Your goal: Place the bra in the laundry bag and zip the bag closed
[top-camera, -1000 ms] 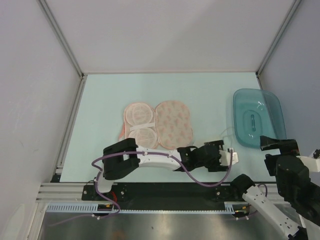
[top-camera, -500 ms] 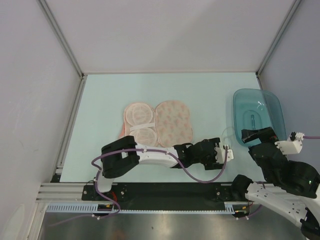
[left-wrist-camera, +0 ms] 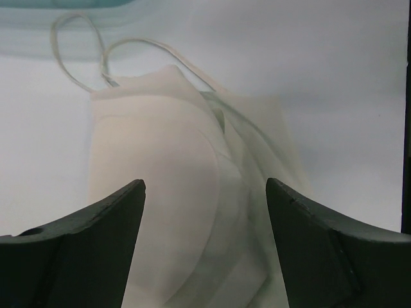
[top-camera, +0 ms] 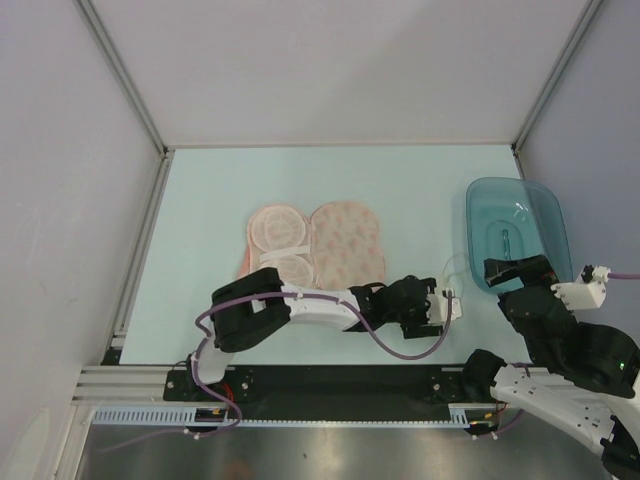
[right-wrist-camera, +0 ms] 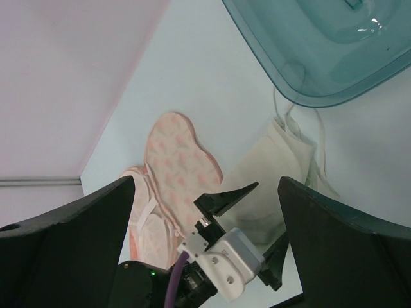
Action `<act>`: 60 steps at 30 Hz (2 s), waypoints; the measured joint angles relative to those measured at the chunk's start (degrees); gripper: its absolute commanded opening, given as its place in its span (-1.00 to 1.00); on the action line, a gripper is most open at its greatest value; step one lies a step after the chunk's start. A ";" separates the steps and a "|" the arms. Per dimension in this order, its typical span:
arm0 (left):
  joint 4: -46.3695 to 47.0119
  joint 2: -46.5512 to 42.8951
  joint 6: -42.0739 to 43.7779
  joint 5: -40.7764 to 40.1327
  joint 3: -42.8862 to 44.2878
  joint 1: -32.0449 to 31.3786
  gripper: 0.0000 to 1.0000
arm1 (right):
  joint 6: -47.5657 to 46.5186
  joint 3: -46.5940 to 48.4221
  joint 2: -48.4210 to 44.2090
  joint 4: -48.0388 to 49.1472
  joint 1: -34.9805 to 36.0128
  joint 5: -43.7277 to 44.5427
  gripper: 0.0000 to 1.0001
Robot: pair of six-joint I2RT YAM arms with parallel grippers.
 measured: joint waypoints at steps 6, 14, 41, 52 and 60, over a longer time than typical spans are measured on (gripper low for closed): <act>-1.11 3.52 0.52 -3.34 1.51 -0.02 -0.12 | 0.00 0.00 -0.22 0.00 0.00 -0.04 0.99; -1.57 5.22 1.68 -10.16 4.42 0.81 -0.82 | -1.44 -0.11 -0.24 0.02 0.31 -1.97 0.86; -14.75 -46.34 -22.56 -2.43 -9.81 9.01 -0.99 | -41.03 -17.53 -1.64 32.24 1.18 -45.53 0.96; -12.44 -52.41 -35.34 -12.04 -34.10 9.01 -0.99 | -31.65 -33.99 8.94 50.56 3.41 -57.42 0.97; -8.44 -53.96 -40.04 -17.59 -42.32 9.01 -0.99 | -19.32 -43.89 11.08 64.54 5.68 -57.02 0.84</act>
